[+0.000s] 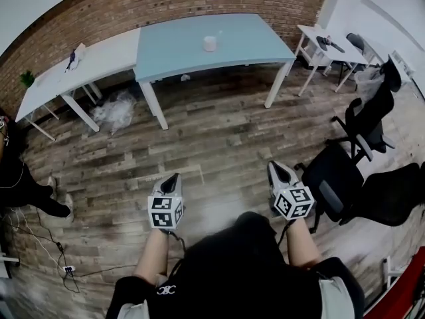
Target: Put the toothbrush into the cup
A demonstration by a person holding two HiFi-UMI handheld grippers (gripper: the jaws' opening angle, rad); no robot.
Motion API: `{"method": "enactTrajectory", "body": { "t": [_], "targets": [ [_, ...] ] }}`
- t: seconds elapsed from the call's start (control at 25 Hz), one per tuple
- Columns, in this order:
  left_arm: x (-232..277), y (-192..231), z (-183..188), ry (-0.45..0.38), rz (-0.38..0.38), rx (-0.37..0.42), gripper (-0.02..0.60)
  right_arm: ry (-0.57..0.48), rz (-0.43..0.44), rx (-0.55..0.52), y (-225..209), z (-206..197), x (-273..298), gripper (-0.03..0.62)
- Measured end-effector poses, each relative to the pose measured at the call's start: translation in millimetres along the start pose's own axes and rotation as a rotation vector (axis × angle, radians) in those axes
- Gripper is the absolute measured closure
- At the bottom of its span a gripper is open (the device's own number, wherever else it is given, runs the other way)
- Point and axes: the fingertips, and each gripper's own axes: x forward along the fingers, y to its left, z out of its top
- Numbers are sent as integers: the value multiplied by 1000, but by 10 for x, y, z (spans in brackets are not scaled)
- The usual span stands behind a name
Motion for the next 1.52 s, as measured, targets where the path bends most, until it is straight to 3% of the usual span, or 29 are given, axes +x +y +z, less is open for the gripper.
{"method": "enactTrajectory", "body": {
  "t": [0.36,0.96,1.52],
  "targets": [
    [-51,-354,-13,-20,-20,3,574,-28,-15,-9,-144,100,-321,586],
    [-135,-1059,-28,-24,38,-37,574,-49,114,-61,-384,212,-570,588],
    [-237,-1343,-143,10,75,-24,574,-21,183,-58,-463,91,-703,588]
  ]
}}
